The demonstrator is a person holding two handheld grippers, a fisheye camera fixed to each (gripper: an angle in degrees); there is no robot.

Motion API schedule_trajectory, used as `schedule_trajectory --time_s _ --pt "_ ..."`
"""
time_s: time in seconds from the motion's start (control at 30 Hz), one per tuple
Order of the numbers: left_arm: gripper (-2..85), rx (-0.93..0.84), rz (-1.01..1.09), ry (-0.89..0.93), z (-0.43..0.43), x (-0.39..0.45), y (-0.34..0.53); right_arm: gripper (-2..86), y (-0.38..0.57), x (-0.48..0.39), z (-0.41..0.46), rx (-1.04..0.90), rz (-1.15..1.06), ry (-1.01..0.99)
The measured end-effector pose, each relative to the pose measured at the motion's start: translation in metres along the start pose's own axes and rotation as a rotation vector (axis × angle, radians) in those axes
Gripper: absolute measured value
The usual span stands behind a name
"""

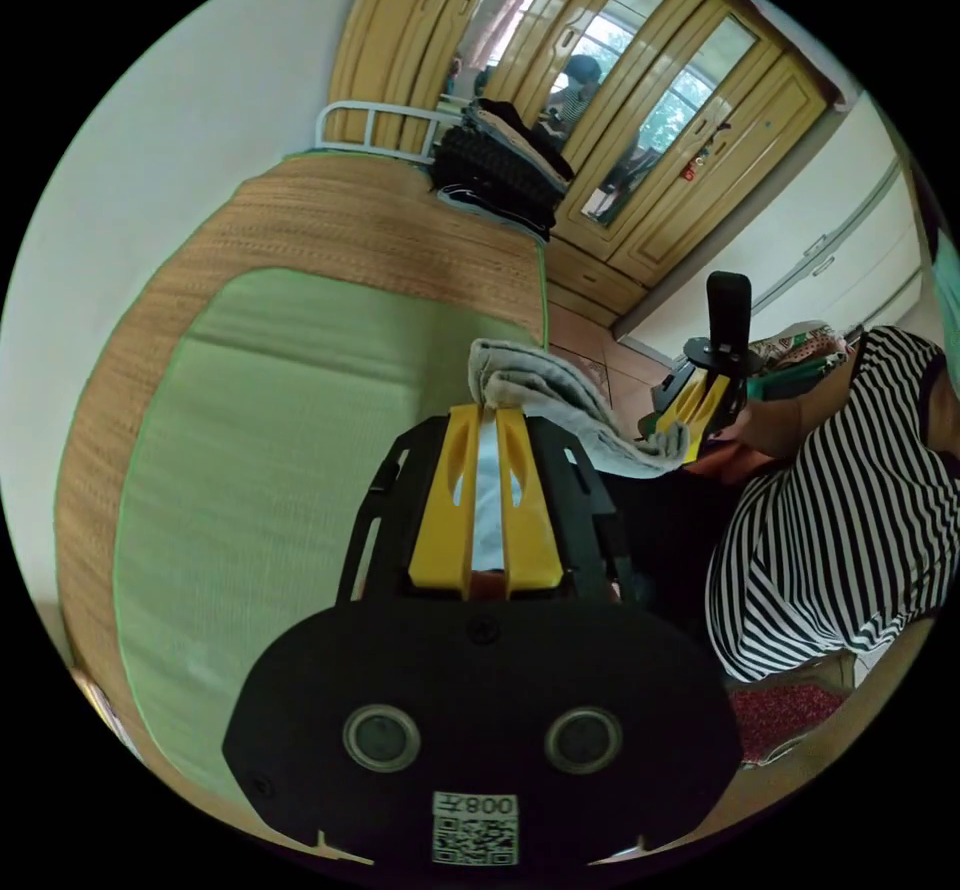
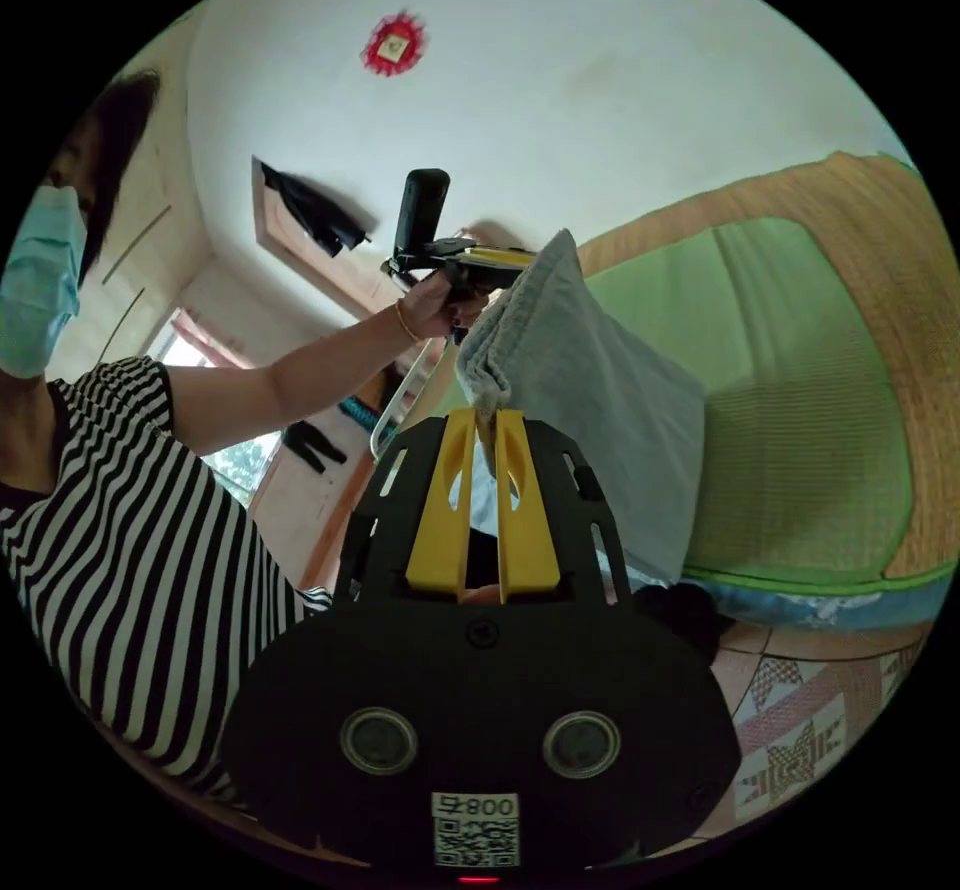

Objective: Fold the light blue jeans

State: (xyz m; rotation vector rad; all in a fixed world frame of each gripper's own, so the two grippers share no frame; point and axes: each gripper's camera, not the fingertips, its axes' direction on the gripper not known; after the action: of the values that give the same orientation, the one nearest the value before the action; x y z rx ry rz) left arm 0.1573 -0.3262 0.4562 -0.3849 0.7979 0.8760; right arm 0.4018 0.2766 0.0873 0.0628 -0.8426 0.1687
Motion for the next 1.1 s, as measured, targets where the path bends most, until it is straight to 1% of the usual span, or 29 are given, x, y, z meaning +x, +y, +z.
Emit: schedule_trajectory --time_s 0.07,0.27,0.33,0.4,0.53,0.57,0.73,0.77,0.83,0.9,0.93,1.03,1.1 --pt "0.9 -0.004 -0.048 -0.009 -0.007 -0.008 0.039 3.2 -0.009 -0.011 0.046 -0.077 -0.011 -0.033" --pt "0.7 -0.043 -0.229 -0.037 -0.007 -0.036 0.157 3.3 -0.022 -0.024 0.164 -0.275 -0.009 -0.048" --pt "0.8 -0.065 -0.281 -0.039 -0.002 -0.044 0.188 3.3 -0.024 -0.027 0.197 -0.340 -0.011 -0.017" --pt "0.7 -0.084 -0.376 -0.048 0.003 -0.056 0.227 3.3 -0.026 -0.030 0.227 -0.402 -0.027 0.020" --pt "0.3 -0.072 -0.501 -0.050 0.000 -0.070 0.284 3.4 -0.026 -0.034 0.288 -0.519 -0.026 0.051" --pt "0.3 -0.041 -0.532 -0.042 -0.004 -0.071 0.301 3.4 -0.026 -0.037 0.304 -0.547 -0.028 0.061" --pt "0.2 0.106 -0.549 -0.007 -0.017 -0.048 0.347 4.2 -0.029 -0.046 0.357 -0.624 -0.038 0.095" --pt "0.2 0.143 -0.547 0.043 -0.015 -0.042 0.356 4.6 -0.030 -0.048 0.367 -0.635 -0.037 0.091" --pt "0.2 0.127 -0.547 0.065 -0.005 -0.035 0.368 5.2 -0.033 -0.052 0.378 -0.642 -0.040 0.087" --pt "0.1 -0.001 -0.583 -0.015 0.013 -0.030 0.386 5.7 -0.037 -0.056 0.386 -0.645 -0.039 0.080" --pt "0.1 -0.031 -0.591 -0.030 0.017 -0.030 0.391 5.9 -0.040 -0.061 0.391 -0.656 -0.045 0.075" --pt "0.1 0.000 -0.623 -0.033 0.011 -0.026 0.415 5.7 -0.049 -0.076 0.399 -0.670 -0.080 0.081" --pt "0.1 0.007 -0.595 -0.064 0.002 -0.015 0.425 4.4 -0.056 -0.085 0.401 -0.671 -0.100 0.062"
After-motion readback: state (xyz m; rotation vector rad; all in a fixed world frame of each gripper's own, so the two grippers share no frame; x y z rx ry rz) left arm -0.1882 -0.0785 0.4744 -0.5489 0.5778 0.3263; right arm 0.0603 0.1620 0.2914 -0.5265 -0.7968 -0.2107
